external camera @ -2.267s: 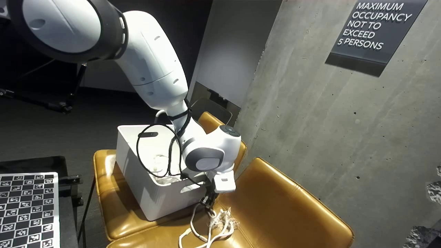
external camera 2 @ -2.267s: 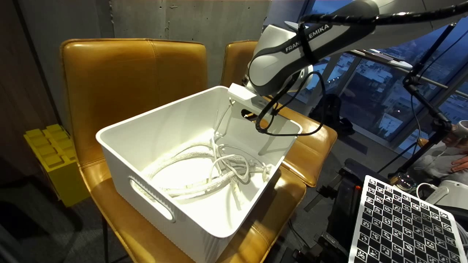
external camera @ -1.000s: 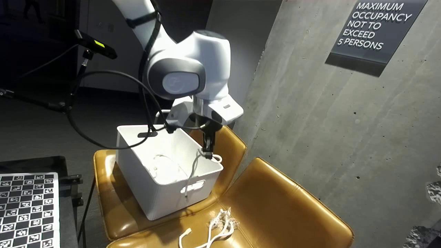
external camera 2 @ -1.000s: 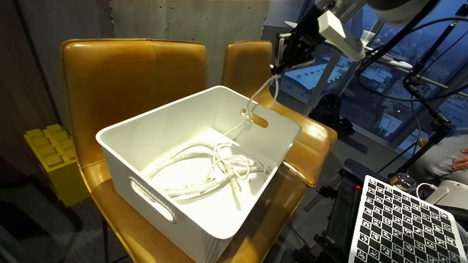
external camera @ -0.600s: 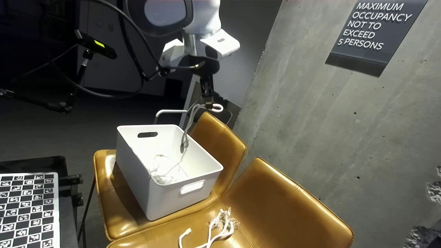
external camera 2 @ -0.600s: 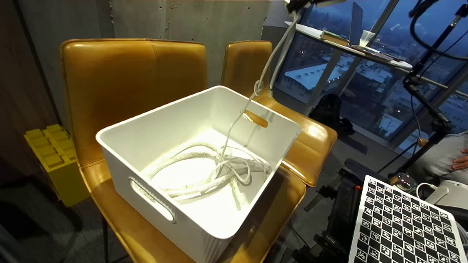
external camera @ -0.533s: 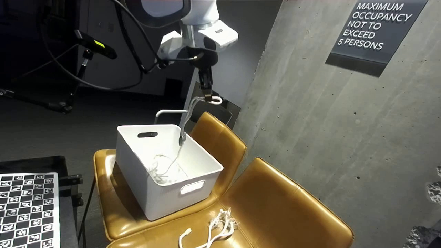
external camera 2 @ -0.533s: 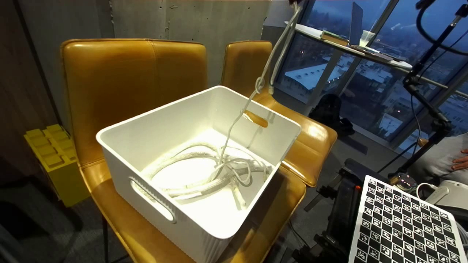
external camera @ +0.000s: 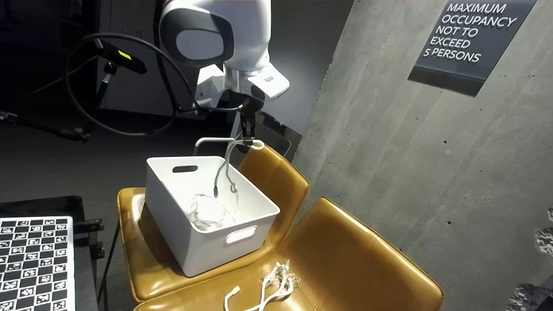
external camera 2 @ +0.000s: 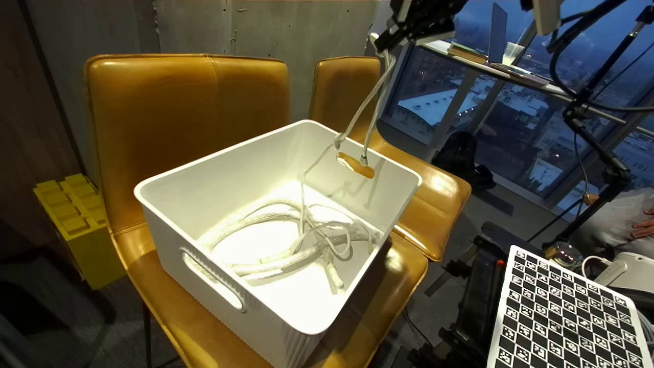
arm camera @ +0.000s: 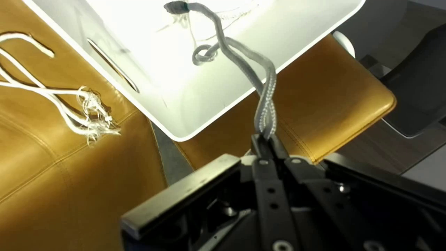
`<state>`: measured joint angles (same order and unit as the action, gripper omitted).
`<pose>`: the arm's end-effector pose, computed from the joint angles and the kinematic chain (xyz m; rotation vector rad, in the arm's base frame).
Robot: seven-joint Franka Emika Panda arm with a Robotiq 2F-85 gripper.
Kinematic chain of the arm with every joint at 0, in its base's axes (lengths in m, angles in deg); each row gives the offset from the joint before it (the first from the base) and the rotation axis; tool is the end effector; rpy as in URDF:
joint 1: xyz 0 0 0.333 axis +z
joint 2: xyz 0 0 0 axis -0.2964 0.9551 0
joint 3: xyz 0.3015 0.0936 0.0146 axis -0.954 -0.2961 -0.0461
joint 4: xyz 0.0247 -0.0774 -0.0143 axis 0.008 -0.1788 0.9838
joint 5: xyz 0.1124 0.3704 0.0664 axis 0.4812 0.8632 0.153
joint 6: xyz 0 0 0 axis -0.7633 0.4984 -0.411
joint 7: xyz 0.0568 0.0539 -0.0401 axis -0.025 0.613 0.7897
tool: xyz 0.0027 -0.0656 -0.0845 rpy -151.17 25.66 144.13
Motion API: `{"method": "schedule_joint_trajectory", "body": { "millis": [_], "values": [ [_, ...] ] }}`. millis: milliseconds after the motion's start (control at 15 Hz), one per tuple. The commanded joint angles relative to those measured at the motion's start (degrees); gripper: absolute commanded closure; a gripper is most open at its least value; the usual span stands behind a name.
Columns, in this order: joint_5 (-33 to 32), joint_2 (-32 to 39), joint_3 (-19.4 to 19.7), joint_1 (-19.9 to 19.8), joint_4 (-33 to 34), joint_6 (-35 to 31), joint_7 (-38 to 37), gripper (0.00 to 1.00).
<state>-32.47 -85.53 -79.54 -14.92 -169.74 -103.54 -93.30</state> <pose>0.5707 0.0035 0.4161 -2.6736 0.6268 -0.5947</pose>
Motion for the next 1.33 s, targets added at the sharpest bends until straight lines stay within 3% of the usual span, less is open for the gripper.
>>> {"method": "schedule_joint_trajectory", "body": {
  "millis": [0, 200, 600, 667, 867, 1267],
  "values": [
    [1.0, 3.2, -0.9, -1.0, 2.3, 2.0, 1.9, 0.69],
    [0.1, 4.4, -0.4, -2.3, 3.1, 4.4, 2.3, 0.49],
    [-2.4, 7.7, 3.4, -8.4, 7.6, 15.9, 7.6, 0.05],
    [-3.0, 8.8, 4.2, -9.6, 8.8, 18.0, 9.0, 0.01],
    [-4.2, 14.2, 5.9, -12.8, 14.2, 22.4, 12.9, 0.00],
    [-9.3, 28.1, 5.5, -15.6, 25.8, 23.2, 14.0, 0.00]
  ]
}}
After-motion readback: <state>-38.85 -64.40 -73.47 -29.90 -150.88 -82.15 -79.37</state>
